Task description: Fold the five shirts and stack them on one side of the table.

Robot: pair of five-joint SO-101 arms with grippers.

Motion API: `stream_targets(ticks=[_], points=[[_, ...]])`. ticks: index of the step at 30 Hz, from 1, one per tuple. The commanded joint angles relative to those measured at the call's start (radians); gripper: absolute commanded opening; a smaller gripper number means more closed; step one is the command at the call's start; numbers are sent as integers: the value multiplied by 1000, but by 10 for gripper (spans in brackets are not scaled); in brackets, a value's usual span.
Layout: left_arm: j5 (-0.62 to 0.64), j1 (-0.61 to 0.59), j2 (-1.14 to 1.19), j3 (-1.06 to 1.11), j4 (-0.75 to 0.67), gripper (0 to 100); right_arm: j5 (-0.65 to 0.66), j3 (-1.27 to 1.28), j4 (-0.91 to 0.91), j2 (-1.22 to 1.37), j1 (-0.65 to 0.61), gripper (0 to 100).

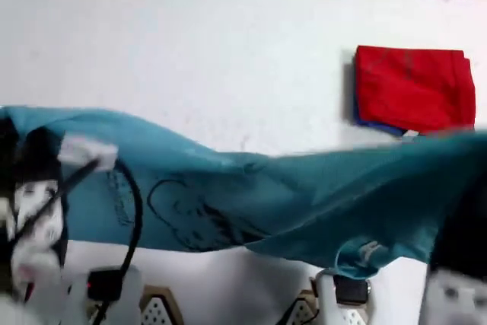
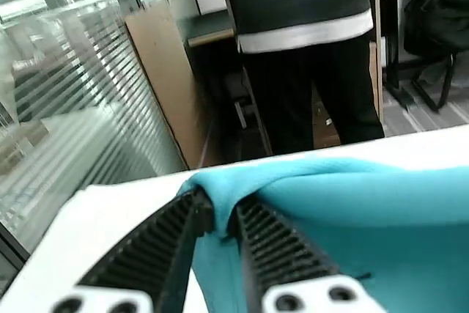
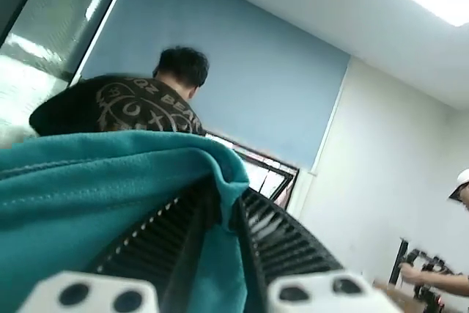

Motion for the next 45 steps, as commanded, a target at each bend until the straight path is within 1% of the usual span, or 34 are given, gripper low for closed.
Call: stream_targets(ticks=[1,4,7,9,12,15,17,22,27,29,32,37,39,40,45], points=[[3,9,14,229,-180,26,-11,132,-50,127,-1,18],[3,11,74,429,-316,26,-12,288,-90,209,-19,18],[5,11,173,538,-416,26,-11,459,-133,283,-65,18],[6,11,256,558,-477,26,-9,566,-203,341,-99,18],[5,11,416,539,-563,26,-11,692,-398,460,-120,18],[3,5,600,450,-598,26,-11,706,-559,605,-120,18],[3,5,720,344,-574,26,-11,664,-587,696,-120,18],[2,9,1014,53,-419,26,-11,551,-479,849,-120,18],[-3,3,1307,-171,-278,26,-11,539,-409,938,-120,18],[-34,8,1409,-260,-219,26,-11,537,-400,964,-120,18],[-40,8,1517,-404,-130,26,-11,539,-400,974,-119,18],[-40,5,1619,-625,31,26,-11,542,-384,961,-120,18],[-44,9,1645,-676,92,26,-11,542,-328,960,-122,18],[-44,8,1651,-671,100,26,-11,542,-286,960,-122,18],[-64,2,1645,-526,95,26,-5,546,-125,967,-122,18]])
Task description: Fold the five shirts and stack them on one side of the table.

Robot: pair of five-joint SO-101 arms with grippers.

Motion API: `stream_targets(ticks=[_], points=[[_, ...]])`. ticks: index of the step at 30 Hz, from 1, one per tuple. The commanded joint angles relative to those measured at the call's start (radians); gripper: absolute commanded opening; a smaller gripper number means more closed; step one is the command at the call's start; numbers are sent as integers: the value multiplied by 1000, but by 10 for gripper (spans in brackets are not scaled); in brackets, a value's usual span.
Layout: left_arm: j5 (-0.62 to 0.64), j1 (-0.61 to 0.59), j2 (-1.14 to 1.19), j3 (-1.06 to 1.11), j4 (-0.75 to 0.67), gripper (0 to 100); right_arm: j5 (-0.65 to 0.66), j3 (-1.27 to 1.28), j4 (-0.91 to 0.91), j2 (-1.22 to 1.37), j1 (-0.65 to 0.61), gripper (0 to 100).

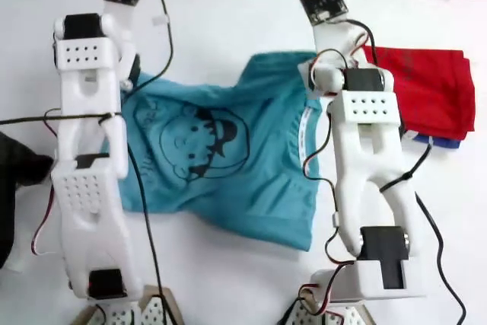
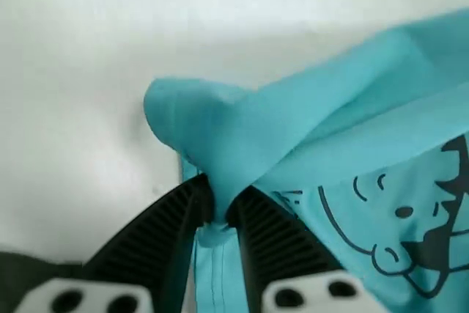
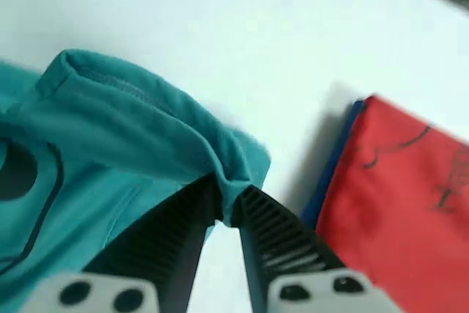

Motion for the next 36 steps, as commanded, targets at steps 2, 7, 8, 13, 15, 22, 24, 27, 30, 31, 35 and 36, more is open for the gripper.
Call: stream_targets(ticks=[2,7,8,13,15,22,24,27,30,31,35,36], points=[[-52,5,-17,94,20,26,-5,-8,85,-19,-4,18],[34,-28,-61,211,18,27,-3,166,67,-65,-7,19],[41,-29,-81,240,18,27,-3,216,50,-85,-8,19],[48,-29,-250,489,-58,27,-2,486,-91,-251,-31,19],[57,-32,-356,654,-144,27,-2,560,-122,-306,-31,19],[83,-32,-689,1268,-528,27,-2,617,-131,-334,22,19],[83,-37,-729,1353,-572,28,-2,615,-130,-337,39,19],[83,-37,-736,1414,-606,70,-2,615,-128,-335,54,18],[83,-55,-736,1435,-624,145,-2,614,-120,-335,51,18],[83,-66,-736,1437,-620,163,-2,614,-116,-337,48,18],[103,-126,-738,1437,-592,168,-2,612,-93,-343,50,18],[115,-140,-741,1437,-583,170,-2,612,-85,-343,51,18]])
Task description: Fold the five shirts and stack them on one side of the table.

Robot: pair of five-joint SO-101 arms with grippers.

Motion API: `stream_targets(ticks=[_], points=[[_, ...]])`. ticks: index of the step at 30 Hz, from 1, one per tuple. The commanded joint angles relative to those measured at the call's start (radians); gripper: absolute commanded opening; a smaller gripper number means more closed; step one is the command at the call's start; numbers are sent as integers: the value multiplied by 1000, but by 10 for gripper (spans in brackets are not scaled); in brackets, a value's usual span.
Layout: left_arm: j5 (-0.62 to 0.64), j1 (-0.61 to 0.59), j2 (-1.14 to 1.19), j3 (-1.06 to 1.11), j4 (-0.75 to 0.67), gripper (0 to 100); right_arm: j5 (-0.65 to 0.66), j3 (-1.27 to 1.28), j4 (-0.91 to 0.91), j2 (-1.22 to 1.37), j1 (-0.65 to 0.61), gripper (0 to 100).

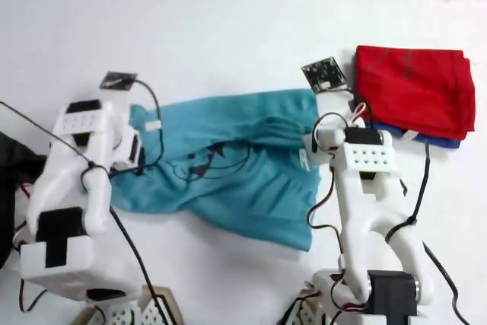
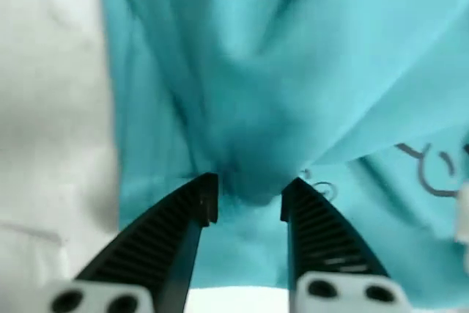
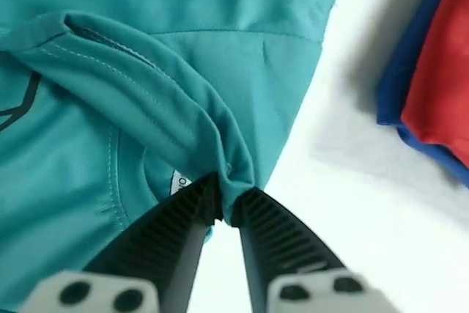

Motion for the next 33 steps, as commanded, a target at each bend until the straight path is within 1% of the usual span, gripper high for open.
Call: stream_targets(ticks=[1,4,12,16,18,25,28,31,33], points=[[35,-57,-61,-2,32,172,-2,-8,25,-61,7,18],[34,-71,-52,10,29,172,-2,-8,30,-61,7,18],[44,-34,-9,51,-26,172,-3,-8,31,-61,2,18],[83,-31,21,30,-38,172,-3,-8,31,-61,2,18],[84,-31,20,-1,-9,172,-3,-8,31,-61,4,18],[84,-34,-18,-199,178,172,-3,-8,31,-61,7,18],[84,-37,-17,-217,232,172,-3,-8,31,-61,8,18],[94,-32,-11,-219,229,172,-3,-8,31,-61,8,18],[150,-31,-11,-222,166,172,-3,-8,31,-61,8,18]])
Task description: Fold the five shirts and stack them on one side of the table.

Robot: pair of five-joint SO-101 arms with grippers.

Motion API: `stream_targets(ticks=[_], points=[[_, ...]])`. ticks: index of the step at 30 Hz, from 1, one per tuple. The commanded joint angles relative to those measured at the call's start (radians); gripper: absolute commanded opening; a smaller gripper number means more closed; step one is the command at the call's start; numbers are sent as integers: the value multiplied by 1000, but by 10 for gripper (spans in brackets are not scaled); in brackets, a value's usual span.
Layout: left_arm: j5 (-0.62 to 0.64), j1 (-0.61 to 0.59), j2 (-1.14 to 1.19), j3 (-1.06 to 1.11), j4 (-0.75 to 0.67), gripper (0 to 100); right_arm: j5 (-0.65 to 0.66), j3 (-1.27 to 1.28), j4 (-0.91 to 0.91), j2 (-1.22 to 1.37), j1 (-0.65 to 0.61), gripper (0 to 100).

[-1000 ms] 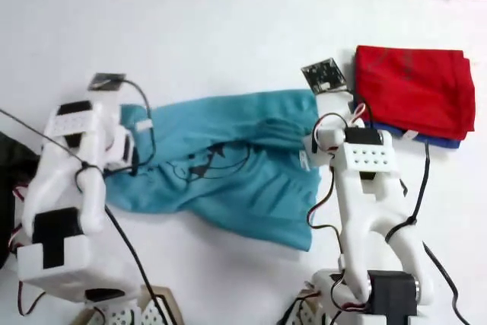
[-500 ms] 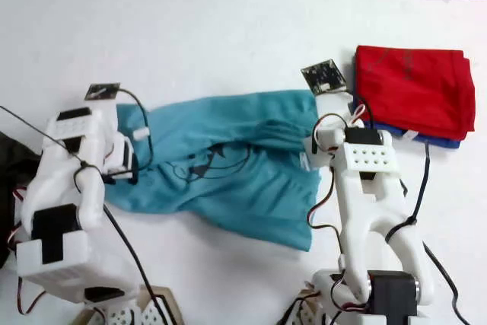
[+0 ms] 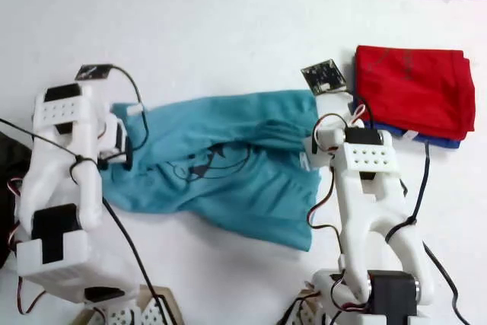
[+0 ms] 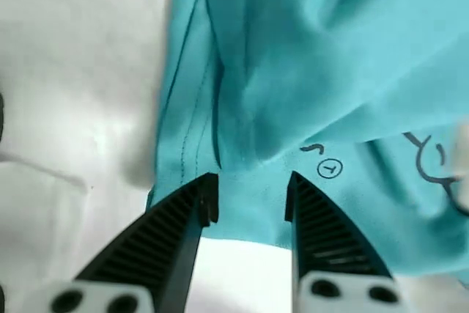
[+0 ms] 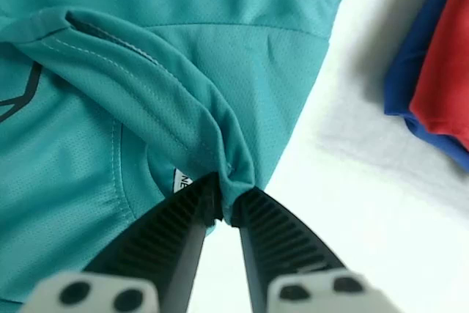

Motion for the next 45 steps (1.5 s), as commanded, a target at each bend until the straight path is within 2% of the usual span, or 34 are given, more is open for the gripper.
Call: stream_targets(ticks=[1,7,10,16,22,25,27,31,34,39,45], points=[[80,14,-38,-39,-89,172,-3,-8,8,-61,8,18],[137,23,-38,-8,-250,172,-3,-8,8,-61,8,18],[97,38,-37,62,-330,172,-3,-8,8,-61,8,18],[31,66,-37,217,-404,172,-3,-8,8,-61,10,18],[25,66,-26,196,-554,173,-3,-8,8,-61,10,18],[-14,68,72,110,-592,173,-3,-8,8,-61,10,18],[-32,66,186,5,-565,173,-3,-8,8,-61,10,18],[-28,58,374,-291,-331,173,-3,-8,8,-61,10,18],[34,58,451,-443,-221,173,-3,-8,8,-61,10,18],[46,61,463,-558,-135,173,-3,-8,8,-61,10,18],[72,60,463,-650,63,173,-3,-8,4,-61,10,18]])
